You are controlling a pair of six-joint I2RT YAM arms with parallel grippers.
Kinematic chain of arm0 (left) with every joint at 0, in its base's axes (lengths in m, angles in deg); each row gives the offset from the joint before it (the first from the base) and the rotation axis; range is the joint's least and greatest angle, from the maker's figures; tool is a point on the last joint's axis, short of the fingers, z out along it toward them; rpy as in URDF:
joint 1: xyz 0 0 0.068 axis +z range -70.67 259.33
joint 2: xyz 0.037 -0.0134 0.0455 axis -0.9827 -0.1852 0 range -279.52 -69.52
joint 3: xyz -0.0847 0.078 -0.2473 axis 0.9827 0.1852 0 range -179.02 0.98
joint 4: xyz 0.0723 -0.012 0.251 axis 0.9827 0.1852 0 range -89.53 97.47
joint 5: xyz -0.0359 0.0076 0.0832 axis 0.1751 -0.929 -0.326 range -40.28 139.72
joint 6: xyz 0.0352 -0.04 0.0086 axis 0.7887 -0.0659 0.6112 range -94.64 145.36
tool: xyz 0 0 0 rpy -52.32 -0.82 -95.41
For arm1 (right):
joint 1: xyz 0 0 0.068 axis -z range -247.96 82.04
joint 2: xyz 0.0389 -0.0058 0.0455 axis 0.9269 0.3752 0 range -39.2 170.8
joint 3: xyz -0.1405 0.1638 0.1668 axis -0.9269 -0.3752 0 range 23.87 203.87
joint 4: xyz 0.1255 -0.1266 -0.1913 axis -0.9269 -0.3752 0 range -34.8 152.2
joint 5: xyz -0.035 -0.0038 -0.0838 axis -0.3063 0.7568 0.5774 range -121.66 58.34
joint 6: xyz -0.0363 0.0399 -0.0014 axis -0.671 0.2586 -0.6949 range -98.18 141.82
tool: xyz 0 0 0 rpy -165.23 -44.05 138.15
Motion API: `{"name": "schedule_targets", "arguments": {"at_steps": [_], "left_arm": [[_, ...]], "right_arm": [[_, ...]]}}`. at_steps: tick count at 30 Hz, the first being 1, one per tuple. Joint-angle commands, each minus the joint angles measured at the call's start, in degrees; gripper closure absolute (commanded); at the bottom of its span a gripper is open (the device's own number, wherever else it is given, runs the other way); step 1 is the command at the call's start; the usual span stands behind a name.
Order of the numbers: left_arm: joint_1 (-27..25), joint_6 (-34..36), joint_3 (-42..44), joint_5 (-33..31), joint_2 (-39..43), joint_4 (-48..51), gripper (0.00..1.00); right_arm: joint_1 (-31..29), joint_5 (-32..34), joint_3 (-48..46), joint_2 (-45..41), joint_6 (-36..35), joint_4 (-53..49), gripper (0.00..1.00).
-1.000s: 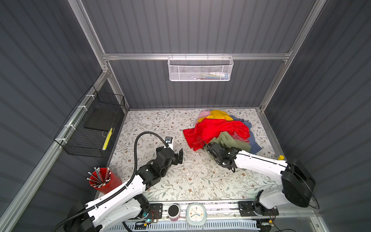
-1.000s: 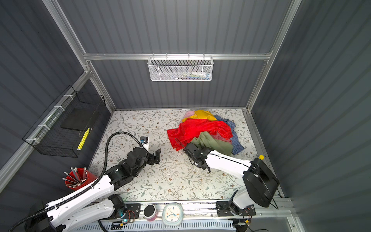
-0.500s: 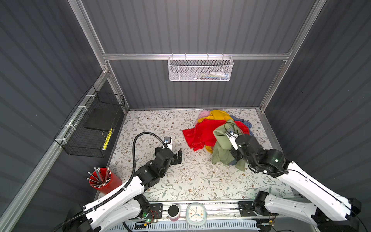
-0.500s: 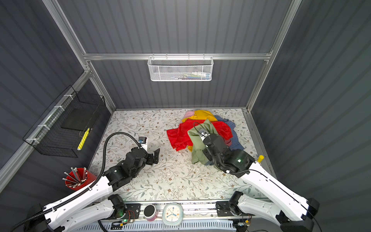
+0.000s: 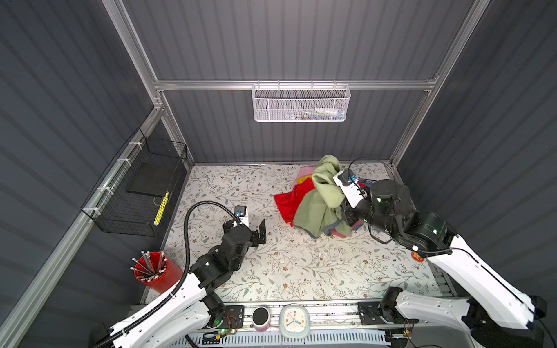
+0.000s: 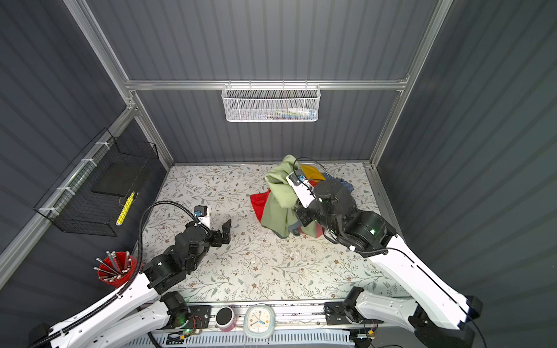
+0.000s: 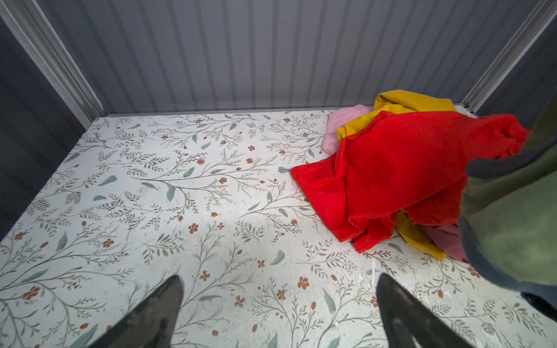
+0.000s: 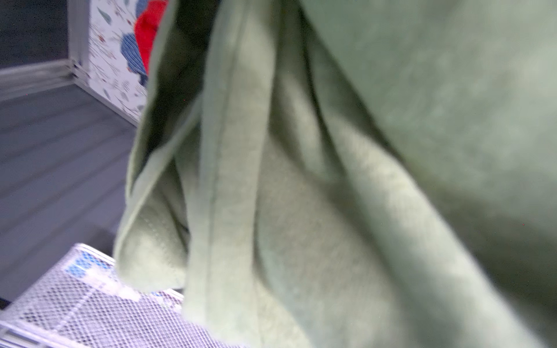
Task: Pick out a specific cloth from the pile
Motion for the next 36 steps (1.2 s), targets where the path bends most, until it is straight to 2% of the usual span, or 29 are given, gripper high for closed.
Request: {"name": "schedule_targets", "arguments": {"at_steps": [1,6,19,22,26,32,36], "left_arm": [[-0.32,-1.09,-1.07,-4.72,2.70,2.56,0.00],[-0.25,-2.57,-1.21,-8.45,5.36,3.30,0.00],[-0.27,-10.80,-4.06,-18.74,6.01,12.99,0.00],[-0.29,-11.90,-4.21,-19.60,7.49,15.31,0.00],[-0.25,-13.19,-4.42,-20.16,8.58,17.67,0.00],[-0.28,-14.43,-5.00,-20.96,8.12,19.56,0.00],[-0.31,-14.81,-5.40,-20.80,6.90,19.71,0.00]], "right_arm": [[-0.22,-11.74,3.69,5.41,2.58,9.85,1.00],[-0.22,-21.01,8.22,15.34,5.92,18.19,1.00],[-0.21,-34.16,21.95,44.92,18.99,32.97,1.00],[-0.56,-36.56,25.94,51.68,22.04,32.99,1.00],[-1.18,-39.25,26.73,57.67,26.16,34.51,1.00],[-3.41,-33.45,33.04,66.82,23.99,21.93,1.00],[-3.82,-35.26,33.80,71.60,26.76,21.04,1.00]]}}
